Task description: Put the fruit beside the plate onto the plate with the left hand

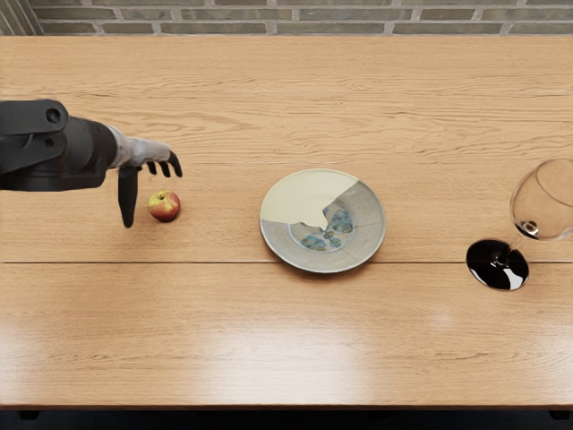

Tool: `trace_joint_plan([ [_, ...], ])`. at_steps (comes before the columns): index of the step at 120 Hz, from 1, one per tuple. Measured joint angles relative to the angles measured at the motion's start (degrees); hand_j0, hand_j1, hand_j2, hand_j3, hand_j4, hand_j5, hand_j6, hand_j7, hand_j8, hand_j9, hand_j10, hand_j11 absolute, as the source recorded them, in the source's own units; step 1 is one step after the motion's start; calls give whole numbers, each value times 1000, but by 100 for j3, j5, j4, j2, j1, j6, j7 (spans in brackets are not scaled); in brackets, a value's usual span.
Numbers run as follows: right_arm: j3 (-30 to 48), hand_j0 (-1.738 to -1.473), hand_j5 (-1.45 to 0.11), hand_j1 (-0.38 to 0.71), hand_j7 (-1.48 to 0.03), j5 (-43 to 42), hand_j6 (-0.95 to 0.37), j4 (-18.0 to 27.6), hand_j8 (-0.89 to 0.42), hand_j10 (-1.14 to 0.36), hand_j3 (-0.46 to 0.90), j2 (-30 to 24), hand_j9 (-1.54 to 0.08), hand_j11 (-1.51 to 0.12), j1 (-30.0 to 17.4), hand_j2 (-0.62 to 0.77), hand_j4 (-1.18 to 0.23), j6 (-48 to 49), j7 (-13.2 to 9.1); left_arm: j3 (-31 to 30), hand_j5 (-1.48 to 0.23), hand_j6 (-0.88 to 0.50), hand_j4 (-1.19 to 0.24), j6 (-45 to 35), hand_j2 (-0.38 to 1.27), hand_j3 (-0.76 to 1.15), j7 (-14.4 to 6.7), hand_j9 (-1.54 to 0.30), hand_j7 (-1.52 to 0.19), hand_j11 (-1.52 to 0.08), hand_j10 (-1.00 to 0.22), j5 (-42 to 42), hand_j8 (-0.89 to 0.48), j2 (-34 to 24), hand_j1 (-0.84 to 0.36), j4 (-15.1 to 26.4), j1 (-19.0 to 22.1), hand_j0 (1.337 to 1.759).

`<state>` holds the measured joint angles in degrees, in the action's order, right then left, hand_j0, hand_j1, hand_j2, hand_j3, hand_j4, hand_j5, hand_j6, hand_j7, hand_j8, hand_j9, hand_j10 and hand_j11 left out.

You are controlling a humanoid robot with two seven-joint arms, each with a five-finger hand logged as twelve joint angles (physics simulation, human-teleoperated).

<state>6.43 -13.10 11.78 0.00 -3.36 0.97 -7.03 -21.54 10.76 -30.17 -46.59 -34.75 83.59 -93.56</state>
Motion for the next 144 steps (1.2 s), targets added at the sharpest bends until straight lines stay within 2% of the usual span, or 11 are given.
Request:
trace_joint_plan([
  [13, 0, -1658, -43, -310, -43, 0, -33, 0, -33, -33, 0, 0, -43, -43, 1, -7, -33, 0, 0, -98, -327, -254, -253, -484, 52, 0, 6, -327, -327, -327, -253, -147, -254, 217, 49, 36, 226, 1658],
  [27, -1, -1658, -43, -310, -43, 0, -33, 0, -33, -33, 0, 0, -43, -43, 0, -7, -33, 0, 0, -288, -330, -257, -256, -1069, 52, 0, 9, -330, -330, -330, -256, -312, -257, 414, 46, 11, 292, 1658],
  [49, 0, -1658, -43, -310, -43, 0, -33, 0, -33, -33, 0, 0, -43, -43, -1, -7, -33, 0, 0, -527, -336, -261, -260, -1666, 53, 0, 55, -336, -336, -336, -260, -473, -261, 605, 40, -233, 575, 1658],
  [76, -1, -1658, -43, -310, -43, 0, -33, 0, -33, -33, 0, 0, -43, -43, 1, -7, -33, 0, 0, -656, -339, -263, -263, -1810, 54, 0, 253, -339, -339, -339, -262, -505, -263, 891, 38, -730, 768, 1658],
  [103, -1, -1658, -43, -310, -43, 0, -33, 0, -33, -33, 0, 0, -43, -43, -1, -7, -33, 0, 0, -705, -337, -262, -261, -1815, 54, 0, 303, -337, -337, -337, -261, -458, -262, 1214, 39, -1161, 961, 1658],
  [144, -1, -1658, -43, -310, -43, 0, -33, 0, -33, -33, 0, 0, -43, -43, -1, -7, -33, 0, 0, -822, -429, -332, -331, -1892, 68, 0, 415, -428, -429, -428, -331, -475, -332, 1454, -45, -1460, 1074, 1658],
])
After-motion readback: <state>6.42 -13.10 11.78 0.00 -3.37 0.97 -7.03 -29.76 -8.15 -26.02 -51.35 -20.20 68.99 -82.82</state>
